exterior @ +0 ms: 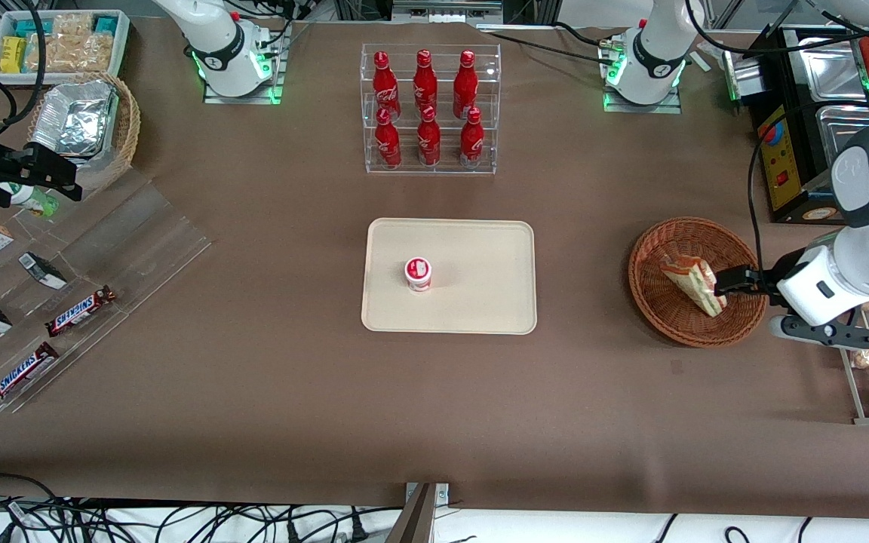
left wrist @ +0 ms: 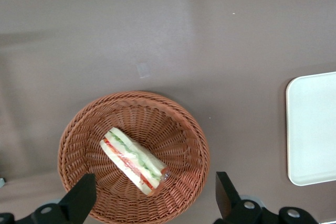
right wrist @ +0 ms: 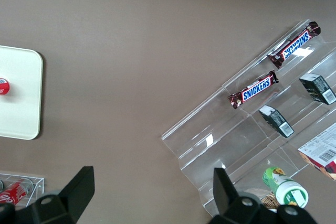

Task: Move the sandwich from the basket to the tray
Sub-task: 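Lower the open left gripper over the sandwich in the wicker basket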

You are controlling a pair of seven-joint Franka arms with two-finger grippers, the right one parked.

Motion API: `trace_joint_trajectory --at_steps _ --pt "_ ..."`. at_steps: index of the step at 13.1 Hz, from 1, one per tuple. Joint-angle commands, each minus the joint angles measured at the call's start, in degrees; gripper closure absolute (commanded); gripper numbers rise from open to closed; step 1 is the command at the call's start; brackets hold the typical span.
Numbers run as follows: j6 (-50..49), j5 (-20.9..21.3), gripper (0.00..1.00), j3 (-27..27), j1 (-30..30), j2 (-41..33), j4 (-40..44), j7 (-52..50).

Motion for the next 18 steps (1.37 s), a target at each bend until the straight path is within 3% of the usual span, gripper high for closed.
trace_joint_trajectory --at_steps 1,10,14,17,18 --pt "-0.57 0.38 0.0 0.24 0.47 0.48 1.85 0.52" --pt "-1.54 0.47 0.0 0.15 3.02 1.0 -2.8 -7.81" --pt "6.79 0.56 0.0 -0.11 2.76 -0.75 -11.4 -28.42" --pt "15.92 0.99 0.0 -0.11 2.5 -4.26 -20.61 -38.47" --pt "20.13 3.43 0.0 -0.2 2.5 -5.66 -24.31 -41.11"
